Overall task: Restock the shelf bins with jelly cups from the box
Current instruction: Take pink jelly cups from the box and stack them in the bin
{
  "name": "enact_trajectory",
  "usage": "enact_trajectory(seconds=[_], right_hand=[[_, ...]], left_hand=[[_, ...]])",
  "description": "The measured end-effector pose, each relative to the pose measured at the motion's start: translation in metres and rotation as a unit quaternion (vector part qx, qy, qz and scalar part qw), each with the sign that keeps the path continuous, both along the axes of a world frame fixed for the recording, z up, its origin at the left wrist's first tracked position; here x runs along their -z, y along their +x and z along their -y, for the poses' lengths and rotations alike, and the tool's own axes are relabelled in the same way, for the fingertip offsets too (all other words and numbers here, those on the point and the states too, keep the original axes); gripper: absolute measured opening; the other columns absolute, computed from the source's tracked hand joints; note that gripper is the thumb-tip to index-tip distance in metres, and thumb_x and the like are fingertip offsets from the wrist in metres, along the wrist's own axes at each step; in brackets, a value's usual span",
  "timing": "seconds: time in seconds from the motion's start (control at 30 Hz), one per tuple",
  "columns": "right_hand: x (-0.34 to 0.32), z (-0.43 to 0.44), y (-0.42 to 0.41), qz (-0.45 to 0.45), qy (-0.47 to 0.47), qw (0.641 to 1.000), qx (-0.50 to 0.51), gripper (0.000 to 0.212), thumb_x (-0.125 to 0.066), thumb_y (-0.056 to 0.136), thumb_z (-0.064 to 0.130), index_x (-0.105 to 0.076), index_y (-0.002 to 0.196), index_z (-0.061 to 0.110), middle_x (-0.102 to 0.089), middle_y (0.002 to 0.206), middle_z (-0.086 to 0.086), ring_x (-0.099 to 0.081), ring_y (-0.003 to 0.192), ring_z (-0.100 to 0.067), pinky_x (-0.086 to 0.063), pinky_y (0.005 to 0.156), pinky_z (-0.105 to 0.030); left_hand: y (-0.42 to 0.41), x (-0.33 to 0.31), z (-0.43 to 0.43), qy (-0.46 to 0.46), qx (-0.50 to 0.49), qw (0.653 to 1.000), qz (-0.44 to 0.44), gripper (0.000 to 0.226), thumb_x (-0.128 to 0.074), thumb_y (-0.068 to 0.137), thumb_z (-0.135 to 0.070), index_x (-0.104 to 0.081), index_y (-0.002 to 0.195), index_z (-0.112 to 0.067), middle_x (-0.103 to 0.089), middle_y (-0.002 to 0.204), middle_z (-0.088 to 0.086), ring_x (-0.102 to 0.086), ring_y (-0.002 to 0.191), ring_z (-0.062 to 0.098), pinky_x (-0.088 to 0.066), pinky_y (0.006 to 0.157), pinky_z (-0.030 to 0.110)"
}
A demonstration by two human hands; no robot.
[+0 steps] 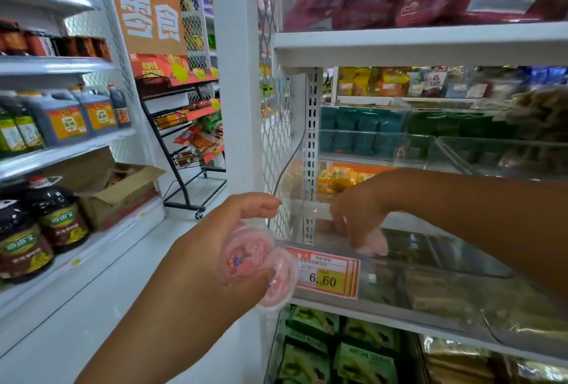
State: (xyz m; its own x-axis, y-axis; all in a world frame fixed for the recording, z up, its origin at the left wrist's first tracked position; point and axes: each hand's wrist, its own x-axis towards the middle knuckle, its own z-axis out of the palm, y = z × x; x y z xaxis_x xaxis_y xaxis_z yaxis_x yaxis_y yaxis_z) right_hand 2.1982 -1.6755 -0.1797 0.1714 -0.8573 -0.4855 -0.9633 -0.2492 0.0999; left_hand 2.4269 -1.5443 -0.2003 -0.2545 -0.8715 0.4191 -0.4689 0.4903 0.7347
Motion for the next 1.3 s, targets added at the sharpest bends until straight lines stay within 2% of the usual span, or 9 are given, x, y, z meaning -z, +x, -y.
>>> enact_trajectory(seconds=[0.17,0.3,0.4,0.5,0.57,0.9,1.07,1.2,1.3], right_hand=[[0.009,-0.009,0.012,-0.06,-0.016,0.992,-0.105,0.034,-0.065,0.087,0.021,-0.064,0.118,0.007,-0.069,0.104,-0.006,-0.062,0.081,-0.017,-0.043,0.051,-0.016],[-0.017,-0.006,0.003,0.105,-0.024,0.993,-0.041,0.037,-0.062,0.091,0.017,-0.057,0.128,0.014,-0.061,0.09,0.002,-0.067,0.084,-0.021,-0.054,0.068,-0.024],[-0.018,-0.007,-0.01,0.023,0.047,0.999,0.001,0.061,-0.064,0.089,0.009,-0.041,0.144,0.022,-0.055,0.12,-0.006,-0.065,0.1,-0.029,-0.058,0.078,-0.032],[-0.008,-0.014,-0.018,0.075,0.113,0.99,0.044,0.069,-0.059,0.088,-0.005,-0.034,0.148,0.02,-0.04,0.144,-0.021,-0.067,0.082,-0.027,-0.058,0.084,-0.039],[-0.006,-0.014,-0.018,0.136,0.106,0.984,0.048,0.068,-0.06,0.086,-0.009,-0.039,0.145,0.019,-0.04,0.143,-0.023,-0.065,0.071,-0.02,-0.059,0.073,-0.034],[0.007,-0.018,0.004,0.229,0.178,0.955,0.057,0.064,-0.063,0.087,-0.006,-0.039,0.143,0.012,-0.057,0.125,-0.021,-0.065,0.083,-0.019,-0.058,0.059,-0.024],[-0.018,-0.026,-0.01,0.206,0.068,0.976,-0.015,0.057,-0.065,0.09,0.015,-0.042,0.142,0.017,-0.064,0.113,-0.004,-0.063,0.087,-0.011,-0.054,0.073,-0.022],[-0.06,-0.051,-0.027,0.467,0.14,0.873,0.023,0.043,-0.06,0.09,0.002,-0.053,0.13,0.016,-0.065,0.121,-0.01,-0.065,0.107,-0.019,-0.053,0.091,-0.025],[-0.062,-0.067,-0.026,0.533,0.171,0.828,0.029,0.041,-0.062,0.085,-0.006,-0.055,0.122,0.009,-0.066,0.117,-0.018,-0.067,0.097,-0.024,-0.057,0.085,-0.029]], left_hand=[[-0.006,-0.001,-0.003,-0.009,0.004,1.0,0.006,0.073,-0.079,0.072,-0.009,-0.048,0.108,-0.065,-0.054,0.115,-0.039,-0.053,0.103,-0.015,-0.044,0.069,0.002],[-0.006,0.001,-0.004,-0.007,0.005,1.0,0.005,0.073,-0.079,0.071,-0.01,-0.048,0.108,-0.065,-0.054,0.114,-0.039,-0.053,0.103,-0.015,-0.047,0.069,0.009],[-0.006,0.001,-0.005,-0.004,0.011,1.0,0.004,0.073,-0.079,0.072,-0.009,-0.049,0.108,-0.064,-0.055,0.115,-0.037,-0.055,0.103,-0.011,-0.047,0.073,0.013],[-0.007,0.001,-0.005,-0.01,0.014,1.0,0.007,0.073,-0.079,0.073,-0.01,-0.047,0.11,-0.064,-0.053,0.118,-0.039,-0.051,0.108,-0.012,-0.047,0.072,0.007],[-0.007,0.002,-0.006,-0.006,0.015,1.0,0.005,0.072,-0.079,0.073,-0.01,-0.047,0.11,-0.064,-0.053,0.117,-0.038,-0.052,0.107,-0.013,-0.045,0.073,0.003],[-0.015,0.007,-0.009,0.006,0.007,1.0,-0.004,0.07,-0.078,0.075,-0.007,-0.049,0.109,-0.061,-0.057,0.114,-0.035,-0.059,0.098,-0.007,-0.05,0.074,0.016],[-0.022,0.0,-0.011,-0.011,-0.004,0.999,-0.047,0.07,-0.078,0.074,-0.002,-0.052,0.108,-0.058,-0.06,0.115,-0.032,-0.06,0.1,-0.005,-0.051,0.079,0.024],[-0.039,-0.008,-0.004,-0.051,-0.027,0.993,-0.103,0.062,-0.078,0.074,-0.003,-0.054,0.108,-0.049,-0.062,0.108,-0.028,-0.059,0.096,-0.005,-0.05,0.074,0.015],[-0.056,-0.009,0.006,-0.058,-0.033,0.986,-0.156,0.058,-0.077,0.074,-0.004,-0.055,0.104,-0.049,-0.063,0.099,-0.025,-0.06,0.09,-0.006,-0.047,0.066,0.006]])
